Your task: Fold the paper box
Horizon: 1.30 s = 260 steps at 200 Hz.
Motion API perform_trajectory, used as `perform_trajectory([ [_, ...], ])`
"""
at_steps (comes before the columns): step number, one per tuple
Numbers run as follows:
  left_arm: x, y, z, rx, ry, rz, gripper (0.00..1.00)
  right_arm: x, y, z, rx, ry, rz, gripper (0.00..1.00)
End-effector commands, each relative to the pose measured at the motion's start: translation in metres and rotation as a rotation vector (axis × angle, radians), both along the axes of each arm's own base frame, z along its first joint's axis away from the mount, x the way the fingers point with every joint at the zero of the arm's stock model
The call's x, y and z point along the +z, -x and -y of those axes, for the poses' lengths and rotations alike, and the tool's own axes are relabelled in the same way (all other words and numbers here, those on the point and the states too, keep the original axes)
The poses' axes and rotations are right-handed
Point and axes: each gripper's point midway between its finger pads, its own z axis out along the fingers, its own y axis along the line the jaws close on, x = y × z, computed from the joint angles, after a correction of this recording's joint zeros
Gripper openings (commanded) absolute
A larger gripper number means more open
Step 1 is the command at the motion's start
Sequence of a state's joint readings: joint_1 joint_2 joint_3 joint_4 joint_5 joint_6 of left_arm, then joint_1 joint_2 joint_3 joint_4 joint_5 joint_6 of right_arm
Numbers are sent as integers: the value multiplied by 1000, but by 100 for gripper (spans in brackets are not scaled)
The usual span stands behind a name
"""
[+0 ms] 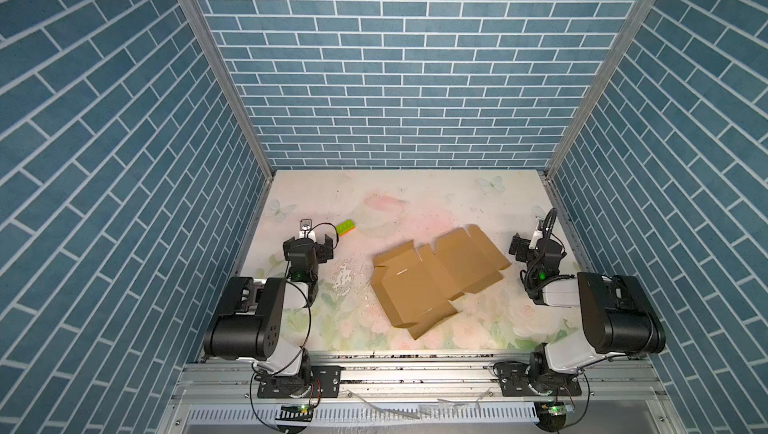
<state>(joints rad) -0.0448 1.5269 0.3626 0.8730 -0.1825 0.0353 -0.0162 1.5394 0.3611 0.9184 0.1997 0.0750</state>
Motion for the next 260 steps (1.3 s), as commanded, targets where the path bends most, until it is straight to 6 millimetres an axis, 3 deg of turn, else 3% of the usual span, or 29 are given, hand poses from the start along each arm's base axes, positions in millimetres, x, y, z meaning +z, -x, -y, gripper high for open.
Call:
perform_trajectory([
  [1, 7, -5, 1, -4, -7, 23, 100, 2, -1, 2, -14, -3, 9, 99],
  [43, 7, -5, 1, -4, -8, 21, 100, 0, -5, -9, 52, -11, -7, 99],
  [260, 10, -2, 4, 39, -63, 34, 100, 1, -5, -7, 49, -12, -4, 99],
])
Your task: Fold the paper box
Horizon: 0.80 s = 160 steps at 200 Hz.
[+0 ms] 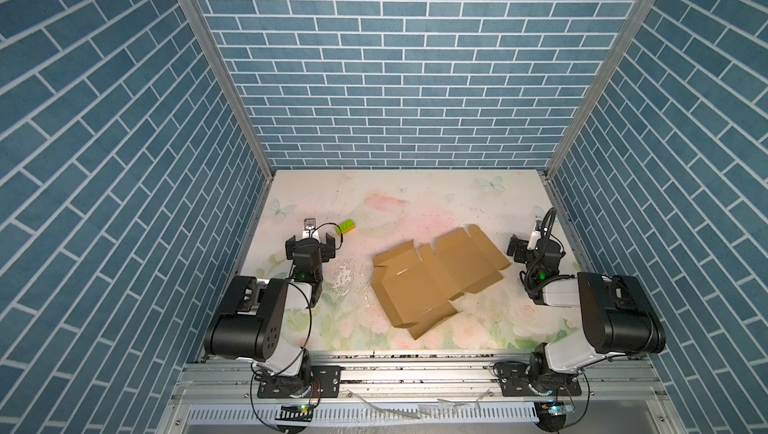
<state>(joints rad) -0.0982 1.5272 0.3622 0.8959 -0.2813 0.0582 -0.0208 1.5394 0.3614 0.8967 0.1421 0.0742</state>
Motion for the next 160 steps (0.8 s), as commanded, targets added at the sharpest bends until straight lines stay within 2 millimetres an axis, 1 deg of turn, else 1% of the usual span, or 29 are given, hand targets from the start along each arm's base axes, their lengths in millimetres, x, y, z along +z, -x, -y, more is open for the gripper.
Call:
perform_trajectory([
  [1, 3, -3, 0, 7, -9, 14, 100, 6, -5, 1, -1, 8, 15, 99],
  [20, 6, -3, 1, 4, -17, 10, 100, 7, -4, 2, -8, 14, 22, 99],
  [32, 13, -4, -4, 40, -20, 3, 99, 8, -2, 2, -12, 17, 34, 99],
  [39, 16, -6, -6, 57, -24, -38, 100, 9, -2, 2, -13, 18, 37, 99],
  [42, 21, -8, -6, 60, -24, -44, 100, 9, -1, 2, -13, 18, 39, 99],
  [52, 23, -10, -5, 59, -35, -101, 99, 11, -1, 3, -21, 20, 43, 99],
  [80, 44, -10, 1, 103, -100, -110, 100, 16, 1, 7, -53, 30, 41, 99],
  [98, 59, -9, 0, 149, -39, -113, 100, 22, 4, 11, -84, 38, 48, 98],
  [108, 67, -9, 5, 146, -15, -106, 99, 27, 6, 14, -107, 45, 49, 98],
  [115, 67, -6, 7, 148, -10, -117, 100, 29, 8, 17, -127, 47, 44, 98],
  [117, 75, -8, 8, 147, -4, -101, 99, 30, 9, 18, -135, 49, 42, 98],
  [119, 79, -8, 9, 149, -1, -98, 99, 32, 9, 19, -142, 48, 44, 98],
  [132, 90, -6, 15, 142, 8, -101, 100, 38, 13, 26, -194, 48, 20, 98],
  [141, 96, -3, 19, 141, 22, -107, 100, 45, 15, 29, -222, 41, 4, 98],
  [153, 103, -1, 28, 121, 47, -120, 99, 56, 14, 27, -231, 2, -14, 98],
  [160, 109, 0, 33, 110, 66, -124, 100, 64, 12, 21, -207, -35, -19, 95],
])
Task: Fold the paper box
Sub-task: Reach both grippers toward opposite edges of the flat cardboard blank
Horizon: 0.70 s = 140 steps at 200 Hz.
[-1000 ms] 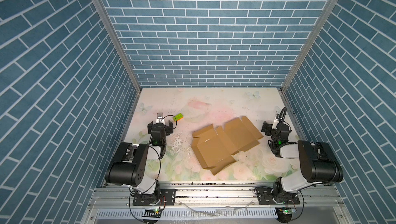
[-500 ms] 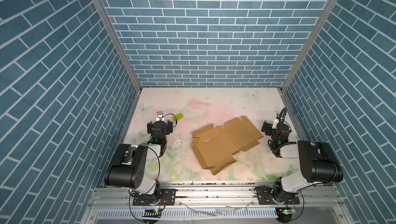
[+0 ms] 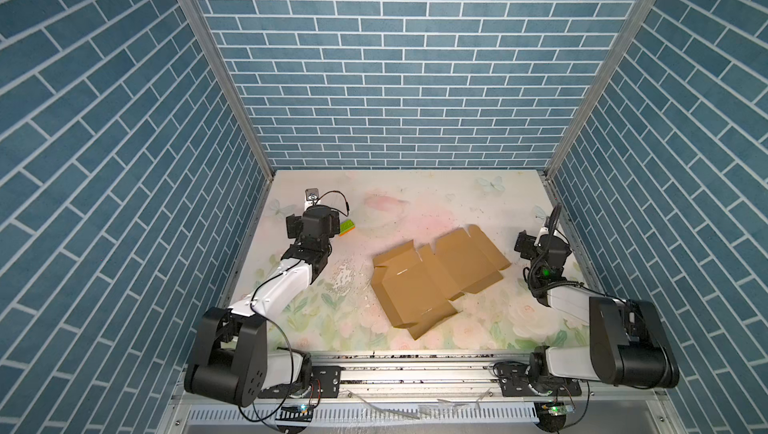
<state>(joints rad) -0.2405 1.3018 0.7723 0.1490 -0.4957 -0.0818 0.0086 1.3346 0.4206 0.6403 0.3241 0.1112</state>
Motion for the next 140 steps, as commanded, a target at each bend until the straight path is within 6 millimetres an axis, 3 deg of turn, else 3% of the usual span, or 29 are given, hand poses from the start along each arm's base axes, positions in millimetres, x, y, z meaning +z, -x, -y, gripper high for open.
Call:
perform_trajectory([
  [1, 6, 13, 9, 8, 48, -66, 100, 22, 1, 1, -49, -76, -29, 95],
  [43, 24, 18, 50, -78, 122, -150, 100, 49, -12, -64, 176, -247, -69, 89],
  [77, 26, 26, 93, -198, 92, -233, 99, 44, -17, -117, 323, -365, -181, 84],
  [106, 2, 41, 115, -242, 173, -330, 100, 29, -15, -148, 404, -421, -293, 80],
  [140, -41, 81, 126, -219, 223, -466, 99, 12, -8, -181, 507, -417, -374, 79],
])
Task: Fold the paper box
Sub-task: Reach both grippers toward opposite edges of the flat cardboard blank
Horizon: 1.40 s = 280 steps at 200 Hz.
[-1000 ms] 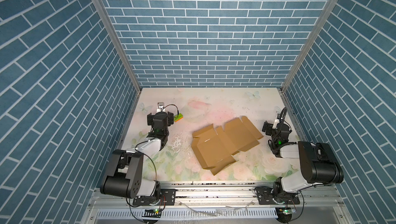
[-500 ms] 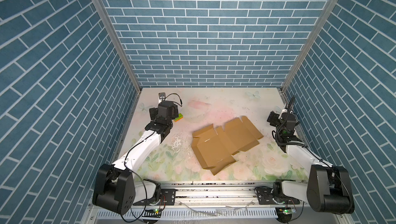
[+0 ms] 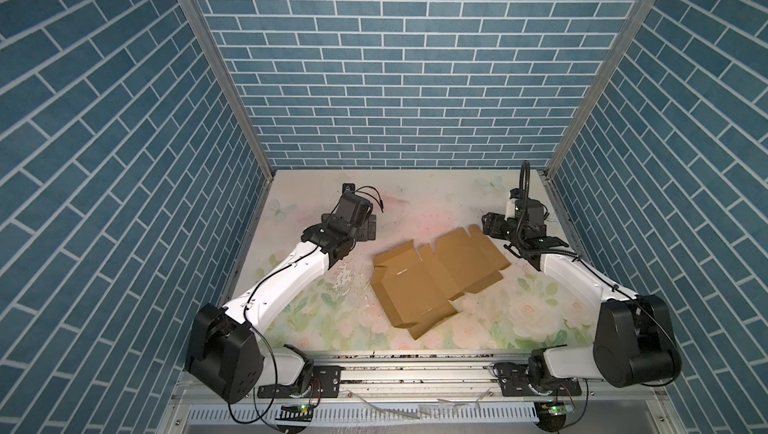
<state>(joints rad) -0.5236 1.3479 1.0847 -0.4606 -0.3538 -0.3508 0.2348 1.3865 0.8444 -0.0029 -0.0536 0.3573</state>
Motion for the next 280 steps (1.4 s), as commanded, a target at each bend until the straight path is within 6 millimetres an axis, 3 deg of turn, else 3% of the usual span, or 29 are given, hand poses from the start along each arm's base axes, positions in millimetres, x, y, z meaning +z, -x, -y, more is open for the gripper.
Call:
perform_trajectory([
  [1, -42, 41, 4, 23, 25, -168, 99, -12, 12, -26, 87, -41, -88, 79],
  [60, -85, 112, 12, 159, 259, -297, 94, -20, 17, -49, 155, -74, -113, 78],
  [92, -98, 132, 28, 183, 411, -334, 91, -20, 19, -52, 163, -83, -106, 78],
  [107, -115, 142, 36, 179, 468, -374, 88, -21, 18, -52, 162, -85, -103, 78],
  [150, -129, 143, 68, 138, 582, -388, 70, -20, 22, -52, 162, -88, -94, 78],
  [186, -138, 136, 85, 120, 634, -392, 67, -14, 24, -48, 150, -82, -74, 78],
  [235, -156, 139, 83, 154, 602, -414, 56, -10, 23, -48, 144, -97, -63, 77],
  [280, -157, 128, 89, 140, 569, -393, 32, -4, 24, -47, 134, -104, -40, 76],
])
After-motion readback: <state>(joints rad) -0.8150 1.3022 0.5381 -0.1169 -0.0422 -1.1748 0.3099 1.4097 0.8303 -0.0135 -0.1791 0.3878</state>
